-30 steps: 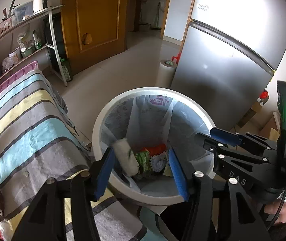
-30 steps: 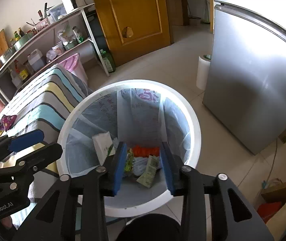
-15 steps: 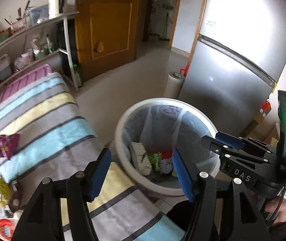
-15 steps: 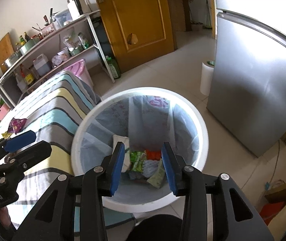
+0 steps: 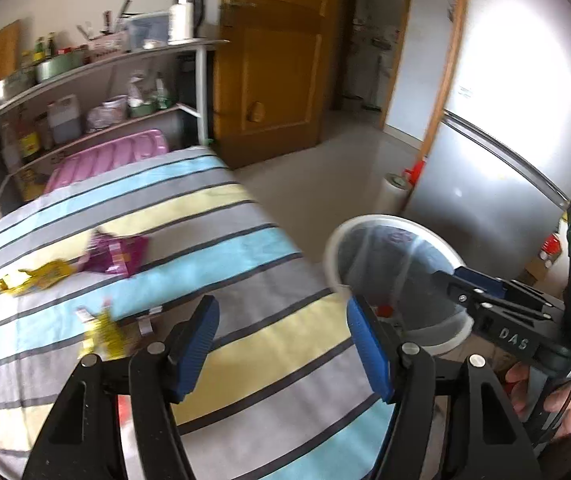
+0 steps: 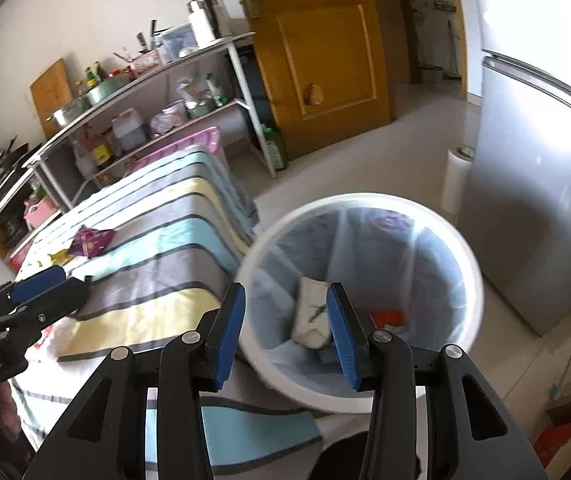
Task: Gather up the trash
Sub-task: 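Grasp the clear plastic bag with the left tool while the right tool grasps the white plastic bag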
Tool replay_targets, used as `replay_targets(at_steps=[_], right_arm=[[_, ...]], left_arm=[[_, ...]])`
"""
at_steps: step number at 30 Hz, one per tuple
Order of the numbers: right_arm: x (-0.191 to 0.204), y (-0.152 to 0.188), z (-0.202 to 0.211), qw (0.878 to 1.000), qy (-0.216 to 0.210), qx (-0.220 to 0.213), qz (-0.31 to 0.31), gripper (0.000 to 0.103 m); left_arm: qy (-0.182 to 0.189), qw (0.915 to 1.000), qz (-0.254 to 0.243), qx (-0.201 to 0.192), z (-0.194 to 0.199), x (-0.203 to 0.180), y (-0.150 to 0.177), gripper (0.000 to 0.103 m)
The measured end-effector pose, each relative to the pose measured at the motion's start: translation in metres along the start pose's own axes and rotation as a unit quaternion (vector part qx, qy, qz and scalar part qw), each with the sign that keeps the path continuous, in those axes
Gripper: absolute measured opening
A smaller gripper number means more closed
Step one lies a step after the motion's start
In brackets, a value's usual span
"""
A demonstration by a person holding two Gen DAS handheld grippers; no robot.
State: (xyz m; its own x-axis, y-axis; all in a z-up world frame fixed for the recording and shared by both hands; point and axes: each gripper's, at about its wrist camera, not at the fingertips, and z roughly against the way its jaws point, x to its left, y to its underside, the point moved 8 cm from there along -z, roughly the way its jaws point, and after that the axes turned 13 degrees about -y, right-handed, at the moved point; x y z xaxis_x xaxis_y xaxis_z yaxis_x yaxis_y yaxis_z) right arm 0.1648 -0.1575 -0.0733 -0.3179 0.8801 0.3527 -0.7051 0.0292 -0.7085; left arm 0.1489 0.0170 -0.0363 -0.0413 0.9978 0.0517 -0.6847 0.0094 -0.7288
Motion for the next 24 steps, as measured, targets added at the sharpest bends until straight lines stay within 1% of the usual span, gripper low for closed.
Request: replay_targets(at_steps=[3, 8, 18, 20, 24], right_arm=[[0.015, 0.002, -0.004, 1.000, -0.013, 0.001, 0.011, 0.044], [0.043, 0.007, -0.015, 0.999, -0.038, 0.009, 0.026, 0.044], [0.097, 0.018, -0.044, 0.994, -0.075, 0.034, 0.066, 0.044], [0.105, 0.019, -0.048, 0.993, -0.080, 0.038, 0.072, 0.044], [0.121, 0.022, -0.057, 0.991, -0.092, 0.048, 0.084, 0.044]], left_arm=[[-0.022, 0.9996, 0.016, -0.004, 0.007, 0.027, 0.007, 0.069], [-0.048, 0.9978, 0.045, -0.005, 0.013, 0.069, 0.018, 0.070], [-0.091, 0.9919, 0.088, 0.007, 0.019, 0.135, 0.050, 0.073], [-0.090, 0.9914, 0.094, 0.011, 0.019, 0.143, 0.057, 0.073], [-0.072, 0.9912, 0.109, 0.026, 0.013, 0.152, 0.068, 0.073]])
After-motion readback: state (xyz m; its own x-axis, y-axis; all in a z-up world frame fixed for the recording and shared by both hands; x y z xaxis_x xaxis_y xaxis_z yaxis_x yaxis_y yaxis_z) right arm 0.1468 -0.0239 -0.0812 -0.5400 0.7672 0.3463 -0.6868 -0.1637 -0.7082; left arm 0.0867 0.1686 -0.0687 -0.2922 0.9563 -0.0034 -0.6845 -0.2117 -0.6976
